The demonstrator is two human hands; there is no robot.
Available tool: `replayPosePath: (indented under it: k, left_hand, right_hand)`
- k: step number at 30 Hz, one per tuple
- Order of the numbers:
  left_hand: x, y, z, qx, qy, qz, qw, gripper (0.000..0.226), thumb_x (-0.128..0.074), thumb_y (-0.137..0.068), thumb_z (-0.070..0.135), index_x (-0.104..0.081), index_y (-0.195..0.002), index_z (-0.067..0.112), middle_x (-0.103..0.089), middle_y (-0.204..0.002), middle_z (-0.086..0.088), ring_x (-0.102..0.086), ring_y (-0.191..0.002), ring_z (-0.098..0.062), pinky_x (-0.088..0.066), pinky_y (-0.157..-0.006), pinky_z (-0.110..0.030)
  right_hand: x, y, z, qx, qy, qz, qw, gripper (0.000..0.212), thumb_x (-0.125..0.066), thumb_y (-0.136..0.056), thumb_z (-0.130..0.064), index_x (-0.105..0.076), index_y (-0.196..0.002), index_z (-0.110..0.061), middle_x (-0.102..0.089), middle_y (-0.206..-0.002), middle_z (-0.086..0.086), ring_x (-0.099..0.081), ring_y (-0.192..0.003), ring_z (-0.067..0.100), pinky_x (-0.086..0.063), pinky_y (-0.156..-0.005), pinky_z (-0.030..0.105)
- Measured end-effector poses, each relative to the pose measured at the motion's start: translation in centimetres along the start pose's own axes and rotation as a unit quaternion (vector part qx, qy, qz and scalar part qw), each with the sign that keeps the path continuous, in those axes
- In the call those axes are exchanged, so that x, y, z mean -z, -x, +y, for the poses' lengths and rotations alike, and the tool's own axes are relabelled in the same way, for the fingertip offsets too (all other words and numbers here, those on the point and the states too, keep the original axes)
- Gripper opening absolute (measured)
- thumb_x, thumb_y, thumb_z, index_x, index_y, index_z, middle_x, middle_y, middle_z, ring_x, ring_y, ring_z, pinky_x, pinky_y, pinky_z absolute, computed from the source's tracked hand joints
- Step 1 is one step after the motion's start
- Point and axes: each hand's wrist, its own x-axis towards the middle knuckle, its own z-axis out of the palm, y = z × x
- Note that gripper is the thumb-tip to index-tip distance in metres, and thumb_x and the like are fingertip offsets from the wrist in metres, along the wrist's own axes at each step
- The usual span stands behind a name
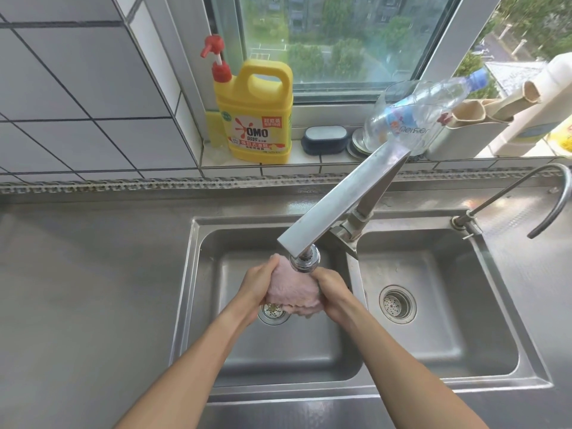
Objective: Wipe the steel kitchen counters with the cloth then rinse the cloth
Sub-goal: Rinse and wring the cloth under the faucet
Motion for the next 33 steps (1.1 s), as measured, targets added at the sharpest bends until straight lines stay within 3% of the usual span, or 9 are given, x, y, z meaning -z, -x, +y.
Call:
replayPosePath:
  k: [2,8,12,17,20,23,28,31,33]
  left_hand:
    - [-0.2,-0.3,-0.2,-0.029,-0.032,0.015,0.999,0.041,-0.059,-0.102,0.041,-0.078,-0.107,0.005,-0.081,-0.102,-0.011,-0.072,-0.084,-0.019,-0.053,-0.071,-0.029]
    - [-2.0,-1.6,-0.4,-0.011,-0.006,0.03,0.999,0.028,-0.066,-0.095,0.032,-0.063,-0.077,0.011,-0.058,-0.051,-0.005,-0.047,-0.035,-0.016,-0.033,-0.039,-0.019]
    - [-4.1,-2.0,0.0,0.064,0.101,0.038,0.992,0.02,-0.07,-0.069,0.026,-0.062,-0.054,0.018,-0.061,-0.057,-0.004,-0.057,-0.053,-0.021,-0.045,-0.061,-0.029]
    - [-6.3,-1.7,-1.3,0.067,0.153,0.033,0.985,0.023,-0.07,-0.065,0.033,-0.05,-0.057,0.025,-0.048,-0.059,0.003,-0.05,-0.055,-0.017,-0.039,-0.057,-0.025]
    - [-7.0,-1.8,-2.3,0.084,0.107,0.051,0.989,0.038,-0.064,-0.083,0.024,-0.047,-0.049,0.019,-0.047,-0.044,-0.005,-0.046,-0.034,-0.02,-0.035,-0.043,-0.019]
    - [-6.8,-2.3,-1.5,0.077,0.084,0.06,0.992,0.041,-0.062,-0.082,0.016,-0.043,-0.046,0.02,-0.044,-0.042,-0.004,-0.041,-0.035,-0.018,-0.031,-0.045,-0.019]
    - [-5.3,-3.3,-0.4,0.085,0.114,0.107,0.984,0.044,-0.058,-0.085,0.012,-0.03,-0.054,0.024,-0.032,-0.04,0.004,-0.035,-0.038,-0.015,-0.026,-0.048,-0.019]
    - [-5.9,-2.7,-0.4,0.081,0.093,0.068,0.99,0.035,-0.059,-0.068,0.022,-0.041,-0.038,0.018,-0.039,-0.041,0.0,-0.041,-0.036,-0.019,-0.032,-0.05,-0.02]
    - [-6.1,-2.6,-1.0,0.074,0.063,0.027,0.995,0.042,-0.061,-0.078,0.019,-0.053,-0.037,0.017,-0.05,-0.044,-0.002,-0.05,-0.036,-0.018,-0.039,-0.047,-0.02]
  right_hand:
    - [0.1,0.1,-0.5,0.027,0.0,0.034,0.999,0.026,-0.074,-0.088,-0.024,-0.068,-0.091,0.001,-0.07,-0.077,0.026,-0.067,-0.049,0.036,-0.052,-0.037,0.034]
    - [-0.6,0.7,-1.9,0.136,0.073,0.08,0.985,0.031,-0.072,-0.089,-0.028,-0.065,-0.103,-0.002,-0.071,-0.087,0.013,-0.064,-0.062,0.018,-0.046,-0.043,0.021]
    - [-3.3,1.0,0.0,0.188,0.164,0.116,0.961,0.011,-0.068,-0.093,-0.019,-0.061,-0.089,-0.013,-0.069,-0.076,0.0,-0.065,-0.066,0.01,-0.05,-0.061,0.024]
    - [-4.1,0.2,-0.1,0.147,0.28,0.188,0.93,0.015,-0.048,-0.081,-0.033,-0.046,-0.085,-0.018,-0.061,-0.073,0.003,-0.055,-0.065,0.031,-0.04,-0.06,0.032]
    - [-2.7,-1.0,-1.8,0.118,0.308,0.215,0.919,0.027,-0.062,-0.09,-0.038,-0.049,-0.094,-0.014,-0.066,-0.095,0.005,-0.06,-0.083,0.033,-0.041,-0.068,0.034]
    - [-2.6,-1.1,-1.9,0.116,0.283,0.223,0.926,0.028,-0.062,-0.09,-0.04,-0.05,-0.093,-0.015,-0.069,-0.097,0.005,-0.063,-0.084,0.03,-0.043,-0.067,0.034]
    - [-4.8,-0.5,0.2,0.118,0.229,0.187,0.948,0.019,-0.036,-0.066,-0.024,-0.049,-0.079,-0.017,-0.06,-0.059,0.006,-0.055,-0.045,0.026,-0.041,-0.048,0.031]
    - [-3.9,-1.3,-1.0,0.151,0.245,0.179,0.941,0.019,-0.05,-0.073,-0.03,-0.05,-0.084,-0.014,-0.067,-0.078,0.007,-0.062,-0.065,0.026,-0.049,-0.058,0.035]
    - [-2.7,-2.0,-2.0,0.148,0.259,0.183,0.937,0.024,-0.066,-0.081,-0.029,-0.049,-0.085,-0.013,-0.061,-0.084,0.004,-0.053,-0.074,0.021,-0.043,-0.065,0.033]
